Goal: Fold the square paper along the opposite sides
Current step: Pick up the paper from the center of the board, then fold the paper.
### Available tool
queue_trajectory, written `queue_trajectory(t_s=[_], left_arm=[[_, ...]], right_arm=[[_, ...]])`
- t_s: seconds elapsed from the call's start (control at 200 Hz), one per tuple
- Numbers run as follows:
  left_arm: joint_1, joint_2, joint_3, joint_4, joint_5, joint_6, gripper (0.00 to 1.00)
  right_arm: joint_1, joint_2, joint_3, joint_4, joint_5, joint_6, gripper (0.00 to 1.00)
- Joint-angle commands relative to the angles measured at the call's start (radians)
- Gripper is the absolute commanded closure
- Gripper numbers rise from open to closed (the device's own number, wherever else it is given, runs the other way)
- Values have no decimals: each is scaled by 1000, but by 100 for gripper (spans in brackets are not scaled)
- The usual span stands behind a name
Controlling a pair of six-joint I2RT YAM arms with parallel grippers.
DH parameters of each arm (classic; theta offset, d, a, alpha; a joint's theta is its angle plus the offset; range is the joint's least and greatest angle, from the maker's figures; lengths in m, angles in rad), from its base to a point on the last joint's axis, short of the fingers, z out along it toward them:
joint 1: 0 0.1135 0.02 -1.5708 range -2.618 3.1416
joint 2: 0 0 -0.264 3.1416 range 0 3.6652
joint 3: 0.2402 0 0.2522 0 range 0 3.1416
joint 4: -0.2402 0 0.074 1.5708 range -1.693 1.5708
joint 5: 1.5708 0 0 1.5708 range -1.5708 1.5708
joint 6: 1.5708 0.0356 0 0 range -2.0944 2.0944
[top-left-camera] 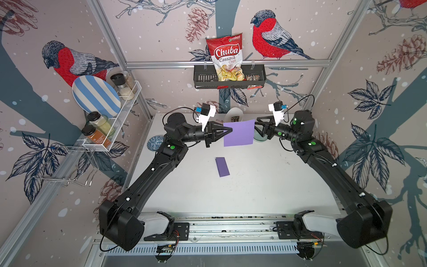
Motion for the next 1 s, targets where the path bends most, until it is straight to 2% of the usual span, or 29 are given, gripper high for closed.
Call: queue_trajectory(t_s=[0.0, 0.11, 0.35, 0.675, 0.995], left_arm=[[3, 4, 0, 63, 22, -9, 100], [3, 5, 0, 65, 16, -7, 100], [3, 12, 17, -28, -18, 59, 100], [3, 8, 24, -92, -97, 115, 100], [3, 15, 20, -98, -119, 122, 100]], right_arm=[[13, -6, -8, 82, -181, -17, 38], [26, -17, -30, 113, -247, -18, 38], [39, -84, -58, 147, -297, -19, 38], [101, -105, -54, 95, -303, -69, 38], [148, -96, -37, 74, -288, -93, 38]])
